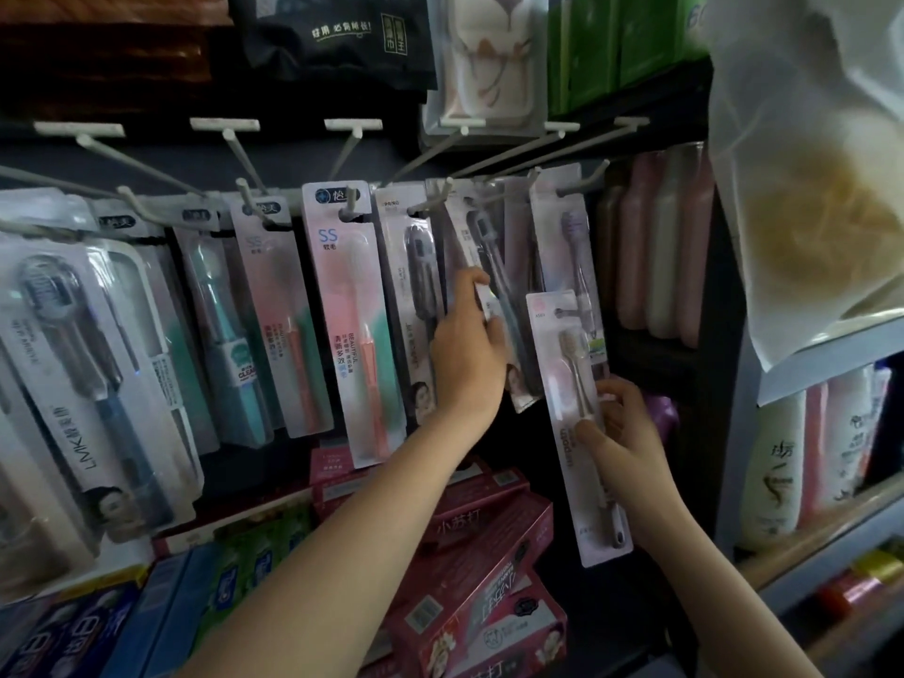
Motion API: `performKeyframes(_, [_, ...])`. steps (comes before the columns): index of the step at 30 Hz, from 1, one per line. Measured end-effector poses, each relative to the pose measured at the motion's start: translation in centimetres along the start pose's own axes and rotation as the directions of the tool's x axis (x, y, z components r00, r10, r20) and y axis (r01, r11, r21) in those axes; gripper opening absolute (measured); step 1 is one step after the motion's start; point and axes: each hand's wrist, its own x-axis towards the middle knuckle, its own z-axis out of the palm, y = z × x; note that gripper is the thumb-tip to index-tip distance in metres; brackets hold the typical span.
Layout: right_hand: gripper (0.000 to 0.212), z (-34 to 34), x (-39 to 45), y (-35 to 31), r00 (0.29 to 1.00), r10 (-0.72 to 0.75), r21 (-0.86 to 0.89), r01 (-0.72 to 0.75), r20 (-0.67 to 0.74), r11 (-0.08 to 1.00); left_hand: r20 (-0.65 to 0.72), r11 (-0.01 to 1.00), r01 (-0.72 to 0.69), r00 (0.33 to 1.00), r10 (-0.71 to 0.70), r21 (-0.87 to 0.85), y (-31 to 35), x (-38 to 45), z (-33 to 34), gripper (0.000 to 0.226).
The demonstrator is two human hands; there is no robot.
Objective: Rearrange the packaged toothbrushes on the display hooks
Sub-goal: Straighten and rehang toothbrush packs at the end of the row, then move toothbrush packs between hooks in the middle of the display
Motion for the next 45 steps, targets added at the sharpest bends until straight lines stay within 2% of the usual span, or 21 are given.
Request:
performKeyframes(4, [0.032,0.1,0.1,-0.4,0.999,-0.031,-0.021,0.032,0.021,0.999,-0.029,0.998,-0.057,0.998,0.057,0.002,-1.1,-2.2,-1.6,0.024])
performKeyframes(7, [0.034,0.2,0.9,-1.6,0.986,-0.165,-0.145,0.168,0.028,0.975,0.028,0.988,-0.145,0.989,0.144,0.043,-1.9,-3.8,-3.0,0.023])
performKeyframes(12, [0.043,1.6,4.1,-5.1,0.904,-0.416,-0.477,0.41,0.1,0.778,0.036,0.95,-0.295,0.955,0.293,0.103,-3.2,-6.6,-6.6,0.027])
performKeyframes(14, [0.045,2.6,5.5,-6.3,0.871,-0.474,-0.537,0.465,0.131,0.704,0.035,0.945,-0.304,0.953,0.302,0.12,-3.6,-7.2,-8.1,0.026])
performKeyframes(15, [0.043,3.2,6.1,-6.7,0.862,-0.491,-0.519,0.479,0.127,0.708,0.031,0.944,-0.305,0.952,0.304,0.124,-3.9,-7.4,-8.8,0.025])
performKeyframes(19, [0.041,5.0,7.2,-7.4,0.922,-0.381,-0.359,0.379,0.066,0.853,-0.028,0.95,-0.283,0.957,0.288,0.133,-4.2,-7.5,-10.9,0.023])
performKeyframes(22, [0.043,6.6,6.9,-6.6,0.96,-0.276,-0.289,0.275,0.036,0.917,-0.05,0.949,-0.272,0.958,0.283,0.158,-4.7,-7.1,-12.2,0.021])
performKeyframes(26, [0.04,8.0,7.1,-5.1,0.989,-0.143,-0.336,0.15,0.043,0.93,-0.014,0.935,-0.284,0.956,0.293,0.21,-5.3,-6.8,-13.0,0.018])
performKeyframes(31, [0.051,10.6,7.2,-3.0,0.994,-0.031,-0.331,0.064,0.105,0.941,0.02,0.927,-0.28,0.959,0.284,0.25,-5.9,-6.7,-13.1,0.018])
performKeyframes(34, [0.042,12.1,6.0,-2.5,0.997,-0.069,-0.349,0.074,0.028,0.934,0.036,0.925,-0.282,0.959,0.282,0.255,-5.9,-6.7,-13.3,0.015])
performKeyframes(36, [0.05,13.0,4.6,-2.2,0.995,-0.097,-0.334,0.09,-0.005,0.938,0.04,0.922,-0.283,0.958,0.282,0.263,-5.8,-6.7,-13.6,0.016])
performKeyframes(39, [0.067,14.5,2.4,-1.7,0.989,-0.127,-0.232,0.141,0.077,0.962,0.056,0.909,-0.292,0.956,0.289,0.296,-5.9,-6.5,-14.0,0.013])
performKeyframes(41, [0.068,15.4,1.5,-1.5,0.982,-0.135,-0.173,0.158,0.135,0.972,0.065,0.897,-0.302,0.953,0.297,0.323,-5.9,-6.3,-14.4,0.013])
performKeyframes(45, [0.069,16.2,1.1,-1.6,0.975,-0.056,-0.146,0.088,0.215,0.985,0.078,0.888,-0.317,0.948,0.309,0.335,-5.8,-5.9,-14.8,0.013])
